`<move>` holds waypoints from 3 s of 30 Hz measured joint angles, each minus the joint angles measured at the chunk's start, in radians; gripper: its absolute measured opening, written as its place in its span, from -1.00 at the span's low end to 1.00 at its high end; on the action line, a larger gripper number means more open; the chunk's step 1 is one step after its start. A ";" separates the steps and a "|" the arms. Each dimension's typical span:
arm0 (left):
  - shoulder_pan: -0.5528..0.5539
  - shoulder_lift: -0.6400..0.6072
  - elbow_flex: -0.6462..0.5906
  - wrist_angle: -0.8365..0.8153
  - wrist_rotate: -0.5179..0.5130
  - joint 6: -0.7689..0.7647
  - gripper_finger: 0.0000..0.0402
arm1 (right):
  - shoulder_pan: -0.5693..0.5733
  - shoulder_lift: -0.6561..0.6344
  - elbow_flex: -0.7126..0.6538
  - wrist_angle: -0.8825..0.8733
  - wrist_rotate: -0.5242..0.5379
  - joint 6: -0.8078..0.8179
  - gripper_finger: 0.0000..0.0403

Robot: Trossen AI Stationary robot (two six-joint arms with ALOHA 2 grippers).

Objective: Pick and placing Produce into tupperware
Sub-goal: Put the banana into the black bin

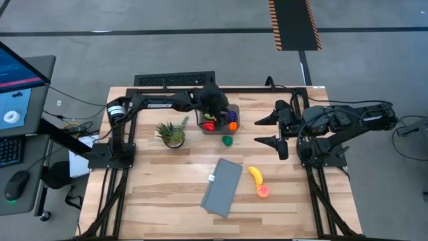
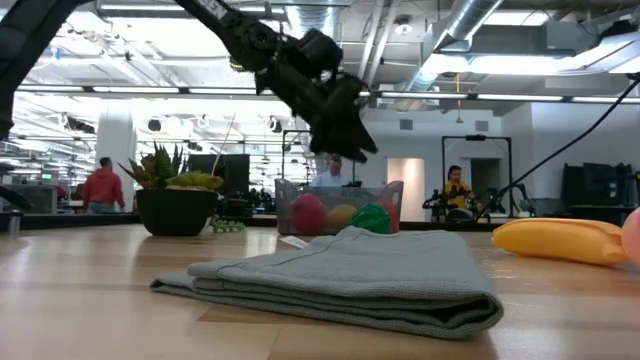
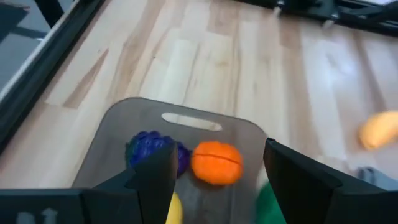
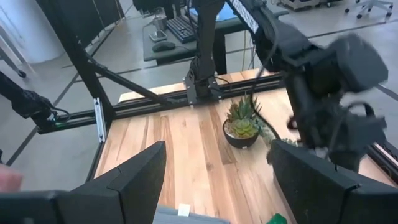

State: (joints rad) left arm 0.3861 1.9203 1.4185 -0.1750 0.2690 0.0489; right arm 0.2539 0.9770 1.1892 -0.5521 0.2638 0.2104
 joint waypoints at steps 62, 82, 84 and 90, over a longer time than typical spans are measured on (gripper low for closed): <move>-0.413 -1.213 -0.755 0.023 -0.596 -0.308 0.13 | 0.522 -0.083 -0.585 -0.041 0.463 1.139 0.54; -0.432 -1.247 -0.754 -0.048 -0.605 -0.254 0.13 | 0.552 0.216 -0.585 0.106 0.285 1.384 0.54; -0.432 -1.261 -0.754 -0.056 -0.606 -0.250 0.13 | 0.543 0.233 -0.585 0.106 0.266 1.403 0.54; -0.432 -1.319 -0.754 -0.087 -0.605 -0.241 0.13 | 0.482 0.280 -0.572 0.090 0.230 1.404 0.54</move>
State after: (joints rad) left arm -0.0456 0.6012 0.6647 -0.2621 -0.3363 -0.1917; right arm 0.7362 1.2570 0.6172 -0.4618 0.4938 1.6148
